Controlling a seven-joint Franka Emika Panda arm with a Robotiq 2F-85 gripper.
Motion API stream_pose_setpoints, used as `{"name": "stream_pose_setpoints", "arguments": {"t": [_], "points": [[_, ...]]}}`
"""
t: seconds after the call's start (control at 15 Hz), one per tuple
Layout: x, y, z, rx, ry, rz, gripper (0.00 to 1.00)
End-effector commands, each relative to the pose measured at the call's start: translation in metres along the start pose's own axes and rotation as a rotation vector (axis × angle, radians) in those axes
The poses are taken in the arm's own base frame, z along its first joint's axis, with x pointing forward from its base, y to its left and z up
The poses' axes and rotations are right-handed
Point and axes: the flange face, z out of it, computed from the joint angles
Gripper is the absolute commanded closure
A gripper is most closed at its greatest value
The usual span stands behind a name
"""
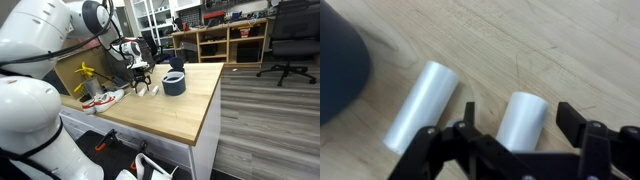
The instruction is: Put one white object in the bowl on the right.
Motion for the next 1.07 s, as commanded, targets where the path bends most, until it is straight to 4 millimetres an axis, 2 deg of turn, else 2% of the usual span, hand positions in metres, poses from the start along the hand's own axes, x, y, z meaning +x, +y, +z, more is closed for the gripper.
{"name": "stream_pose_setpoints", "arguments": {"t": [0.0, 0.33, 0.4, 0.6, 0.73, 1.0], "points": [[-0.003, 0.001, -0.004, -0.024, -0.021, -0.006, 0.47], [-0.003, -0.004, -0.015, -0.029, 0.001, -0.018, 0.86], [-0.004, -0.006, -0.021, -0.032, 0.012, -0.023, 0.92], [-0.009, -0.014, -0.043, -0.051, 0.046, -0.044, 0.95], [-0.017, -0.016, -0.065, -0.076, 0.069, -0.051, 0.93], [-0.042, -0.004, -0.109, -0.127, 0.117, -0.046, 0.93]]}}
